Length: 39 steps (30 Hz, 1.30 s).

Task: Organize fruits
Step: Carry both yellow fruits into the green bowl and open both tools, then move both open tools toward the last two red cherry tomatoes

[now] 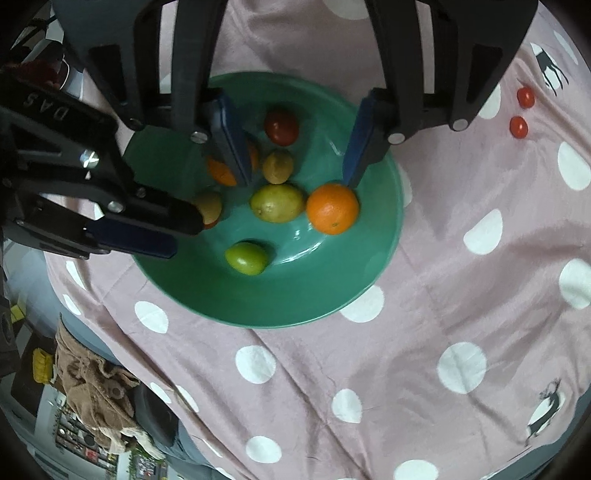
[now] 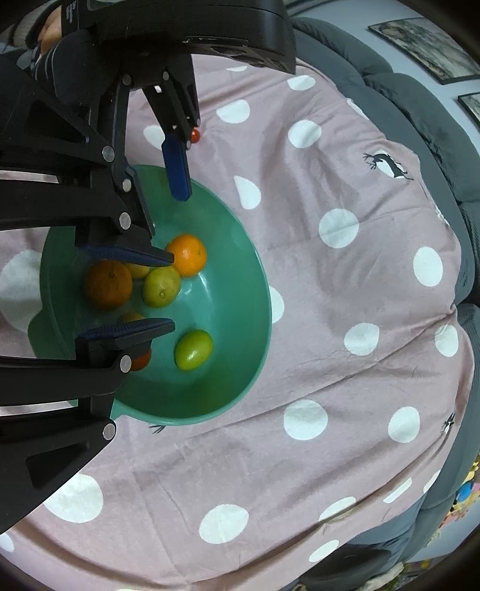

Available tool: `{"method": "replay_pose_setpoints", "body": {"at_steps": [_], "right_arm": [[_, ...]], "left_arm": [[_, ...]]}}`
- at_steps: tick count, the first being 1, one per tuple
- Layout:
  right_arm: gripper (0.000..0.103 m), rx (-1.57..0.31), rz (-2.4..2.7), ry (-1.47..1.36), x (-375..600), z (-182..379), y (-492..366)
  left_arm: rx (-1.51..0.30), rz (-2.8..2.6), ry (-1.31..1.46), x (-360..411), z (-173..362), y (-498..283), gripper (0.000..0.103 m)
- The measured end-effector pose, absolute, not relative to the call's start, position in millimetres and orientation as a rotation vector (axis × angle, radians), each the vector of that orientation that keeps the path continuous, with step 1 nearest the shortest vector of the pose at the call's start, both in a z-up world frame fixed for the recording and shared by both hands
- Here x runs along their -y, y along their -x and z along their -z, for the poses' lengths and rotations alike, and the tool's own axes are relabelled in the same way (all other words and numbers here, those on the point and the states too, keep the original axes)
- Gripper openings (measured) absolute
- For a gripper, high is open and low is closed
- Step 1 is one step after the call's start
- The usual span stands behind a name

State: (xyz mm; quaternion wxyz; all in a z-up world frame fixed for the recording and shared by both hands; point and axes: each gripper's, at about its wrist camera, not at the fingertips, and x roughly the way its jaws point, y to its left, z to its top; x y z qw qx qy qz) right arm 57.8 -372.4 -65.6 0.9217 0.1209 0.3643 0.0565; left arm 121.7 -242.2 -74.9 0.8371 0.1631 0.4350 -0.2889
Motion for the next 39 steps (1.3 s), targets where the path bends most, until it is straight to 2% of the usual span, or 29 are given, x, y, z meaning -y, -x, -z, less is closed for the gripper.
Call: {"method": "replay_pose_setpoints", "body": {"at_steps": [4, 10, 22, 30, 39], "right_arm": [[0.030, -0.722, -0.120, -0.271, 374, 63, -54], [0.031, -0.678, -0.205, -0.279, 358, 54, -47], [0.032, -0.746, -0.466, -0.183, 255, 64, -56], [0.031, -0.812, -0.542, -0.125, 192, 75, -79], [0.032, -0.835, -0.574, -0.100, 158, 80, -122]], "left_arm": [[-0.893, 0.585, -0.261, 215, 65, -118, 0.054], [-0.869, 0.452, -0.091, 136, 55, -112, 0.056], [-0.965, 0.185, 0.126, -25, 91, -72, 0.057], [-0.948, 0.222, 0.224, -51, 92, -80, 0.057], [-0.980, 0.271, 0.182, -40, 96, -149, 0.055]]}}
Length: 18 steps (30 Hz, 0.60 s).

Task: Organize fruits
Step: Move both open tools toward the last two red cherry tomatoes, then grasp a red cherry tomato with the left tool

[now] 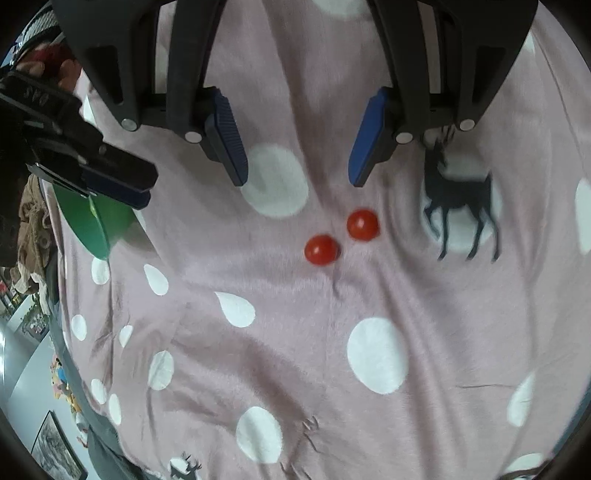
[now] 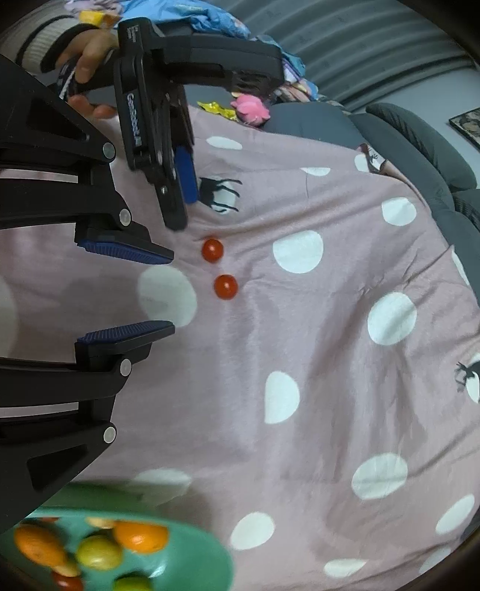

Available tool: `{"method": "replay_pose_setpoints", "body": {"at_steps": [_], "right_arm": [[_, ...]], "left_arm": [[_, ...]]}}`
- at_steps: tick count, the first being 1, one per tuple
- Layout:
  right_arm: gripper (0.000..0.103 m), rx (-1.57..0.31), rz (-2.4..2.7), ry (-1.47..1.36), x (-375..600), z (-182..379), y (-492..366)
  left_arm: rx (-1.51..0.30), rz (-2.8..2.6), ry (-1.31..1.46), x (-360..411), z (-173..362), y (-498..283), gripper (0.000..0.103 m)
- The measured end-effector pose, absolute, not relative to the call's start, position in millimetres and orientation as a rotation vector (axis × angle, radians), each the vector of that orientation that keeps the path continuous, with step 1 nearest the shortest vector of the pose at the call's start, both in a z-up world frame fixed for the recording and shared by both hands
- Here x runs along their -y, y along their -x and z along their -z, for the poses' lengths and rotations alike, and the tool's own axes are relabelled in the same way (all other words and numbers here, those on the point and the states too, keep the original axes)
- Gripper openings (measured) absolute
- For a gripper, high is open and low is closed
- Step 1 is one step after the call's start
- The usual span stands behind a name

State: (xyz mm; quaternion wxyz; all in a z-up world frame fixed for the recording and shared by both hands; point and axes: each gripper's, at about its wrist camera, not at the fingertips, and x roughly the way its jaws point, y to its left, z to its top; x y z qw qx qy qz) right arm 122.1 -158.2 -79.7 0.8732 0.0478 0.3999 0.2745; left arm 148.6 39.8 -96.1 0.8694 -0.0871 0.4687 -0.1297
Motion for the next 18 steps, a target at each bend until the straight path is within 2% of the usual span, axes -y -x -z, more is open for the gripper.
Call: {"method": "replay_pose_setpoints", "body": {"at_steps": [11, 16, 18], "right_arm": [[0.032, -0.866, -0.584, -0.040, 135, 90, -164], [0.031, -0.871, -0.590, -0.010, 125, 93, -174], [0.031, -0.875, -0.590, -0.009, 123, 95, -179]], "left_arm": [[-1.054, 0.185, 0.063, -37, 123, -205, 0.053], [-1.049, 0.179, 0.014, -39, 127, -212, 0.048], [-1.041, 0.172, -0.028, -36, 128, -214, 0.041]]}}
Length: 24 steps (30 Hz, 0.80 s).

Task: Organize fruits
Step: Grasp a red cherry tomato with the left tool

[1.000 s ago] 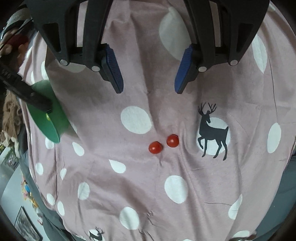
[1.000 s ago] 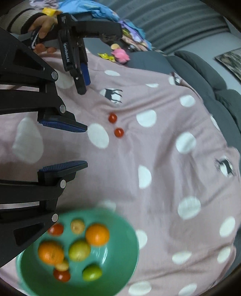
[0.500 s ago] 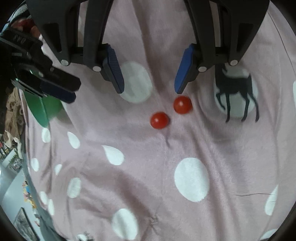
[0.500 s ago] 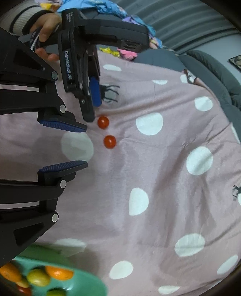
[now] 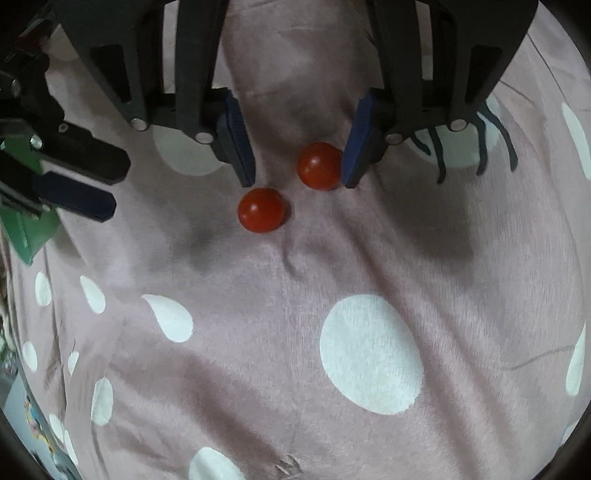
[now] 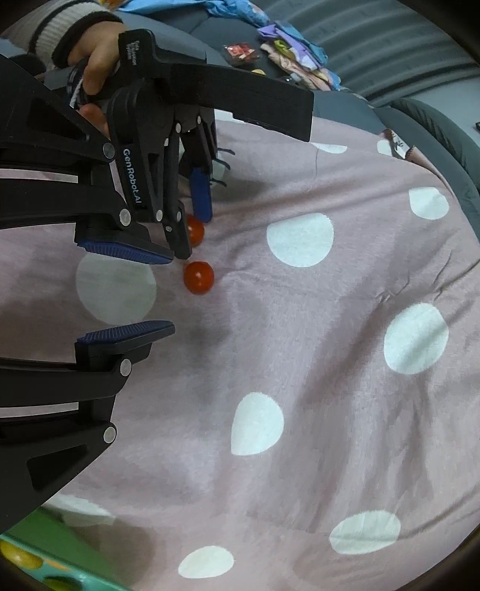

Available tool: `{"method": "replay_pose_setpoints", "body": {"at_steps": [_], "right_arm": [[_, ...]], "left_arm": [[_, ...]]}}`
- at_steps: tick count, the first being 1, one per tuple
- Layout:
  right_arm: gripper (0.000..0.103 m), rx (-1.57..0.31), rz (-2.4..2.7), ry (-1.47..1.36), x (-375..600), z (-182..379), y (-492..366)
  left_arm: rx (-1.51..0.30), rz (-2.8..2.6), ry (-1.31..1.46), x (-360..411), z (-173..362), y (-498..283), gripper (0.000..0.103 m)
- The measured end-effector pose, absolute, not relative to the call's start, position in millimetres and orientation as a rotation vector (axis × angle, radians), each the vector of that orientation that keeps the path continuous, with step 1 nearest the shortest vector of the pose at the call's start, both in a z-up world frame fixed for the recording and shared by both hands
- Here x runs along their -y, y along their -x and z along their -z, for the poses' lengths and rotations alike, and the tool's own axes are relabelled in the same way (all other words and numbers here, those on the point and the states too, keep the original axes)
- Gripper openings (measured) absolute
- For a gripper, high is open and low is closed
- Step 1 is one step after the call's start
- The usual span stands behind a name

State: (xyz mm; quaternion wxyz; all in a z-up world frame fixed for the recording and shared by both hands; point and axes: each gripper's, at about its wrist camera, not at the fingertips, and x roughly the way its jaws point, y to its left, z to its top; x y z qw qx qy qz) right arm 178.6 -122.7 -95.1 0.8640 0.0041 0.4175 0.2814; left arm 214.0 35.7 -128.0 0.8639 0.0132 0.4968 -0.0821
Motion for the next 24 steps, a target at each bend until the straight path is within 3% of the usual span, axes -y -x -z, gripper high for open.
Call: {"method": "replay_pose_setpoints", "body": {"at_steps": [5, 12, 24], "right_arm": [[0.031, -0.899, -0.587, -0.018, 117, 102, -187], [0.032, -0.895, -0.597, -0.032, 114, 103, -190], [0.031, -0.921, -0.619, -0.033, 106, 113, -198]], "left_arm": [[-1.011, 0.177, -0.083, -34, 130, -219, 0.035], [-0.952, 0.294, -0.006, -51, 123, -208, 0.035], [-0.991, 0.246, -0.139, -43, 130, -222, 0.035]]}}
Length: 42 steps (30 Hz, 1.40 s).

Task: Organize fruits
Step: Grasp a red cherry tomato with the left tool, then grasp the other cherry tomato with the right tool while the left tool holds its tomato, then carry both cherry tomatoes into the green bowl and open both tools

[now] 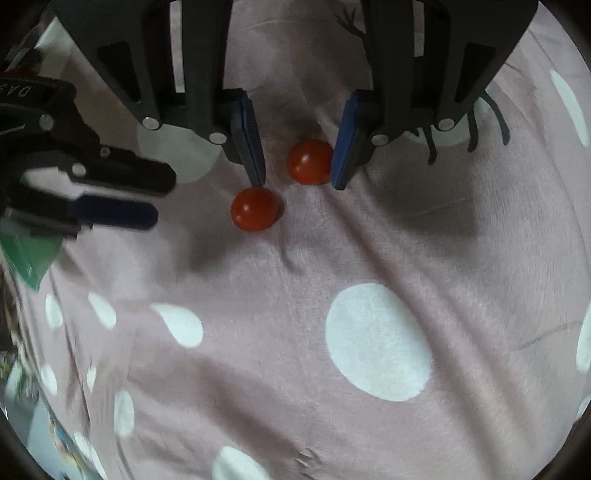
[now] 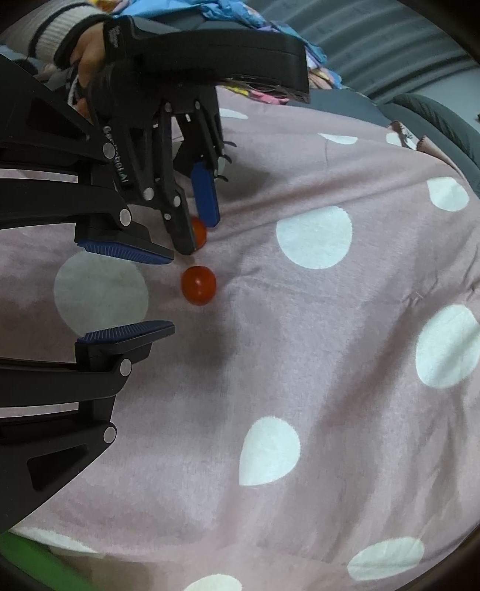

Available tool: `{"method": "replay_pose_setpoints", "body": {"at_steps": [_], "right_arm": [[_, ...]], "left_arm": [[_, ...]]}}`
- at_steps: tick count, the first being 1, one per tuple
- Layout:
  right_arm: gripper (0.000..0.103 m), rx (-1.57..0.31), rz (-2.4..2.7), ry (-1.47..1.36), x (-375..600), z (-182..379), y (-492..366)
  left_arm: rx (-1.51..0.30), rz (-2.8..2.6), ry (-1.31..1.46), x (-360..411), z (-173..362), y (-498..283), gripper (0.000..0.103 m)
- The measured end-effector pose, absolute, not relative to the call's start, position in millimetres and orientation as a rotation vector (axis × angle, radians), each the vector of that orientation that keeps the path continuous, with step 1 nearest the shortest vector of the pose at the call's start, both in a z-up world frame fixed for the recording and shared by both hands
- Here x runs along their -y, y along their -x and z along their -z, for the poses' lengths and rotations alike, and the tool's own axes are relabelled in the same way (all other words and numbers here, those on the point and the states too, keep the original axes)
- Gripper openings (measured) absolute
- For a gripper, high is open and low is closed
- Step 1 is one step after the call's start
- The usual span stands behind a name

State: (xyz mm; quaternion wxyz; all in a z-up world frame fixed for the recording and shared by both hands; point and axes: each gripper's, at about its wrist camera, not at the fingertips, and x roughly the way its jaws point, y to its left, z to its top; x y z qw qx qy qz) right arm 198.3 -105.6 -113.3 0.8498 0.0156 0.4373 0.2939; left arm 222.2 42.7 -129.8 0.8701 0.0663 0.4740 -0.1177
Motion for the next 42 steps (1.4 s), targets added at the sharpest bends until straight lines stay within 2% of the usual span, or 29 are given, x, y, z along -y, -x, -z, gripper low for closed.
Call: {"method": "replay_pose_setpoints", "body": {"at_steps": [5, 7, 19, 32, 42], "right_arm": [[0.032, -0.931, -0.622, -0.050, 102, 114, -207], [0.031, -0.936, -0.624, -0.057, 101, 114, -211], [0.032, -0.968, -0.643, 0.000, 72, 136, -228], [0.030, -0.934, -0.642, 0.098, 42, 141, -228], [0.030, -0.864, -0.625, -0.022, 91, 90, -180]], "left_arm": [[-1.027, 0.247, -0.350, -21, 138, -231, 0.035], [-1.035, 0.248, -0.395, -18, 142, -238, 0.027], [-0.967, 0.252, -0.155, -54, 128, -229, 0.026], [-0.926, 0.257, -0.060, -86, 111, -208, 0.026], [-0.898, 0.276, -0.082, -74, 73, -165, 0.026]]}}
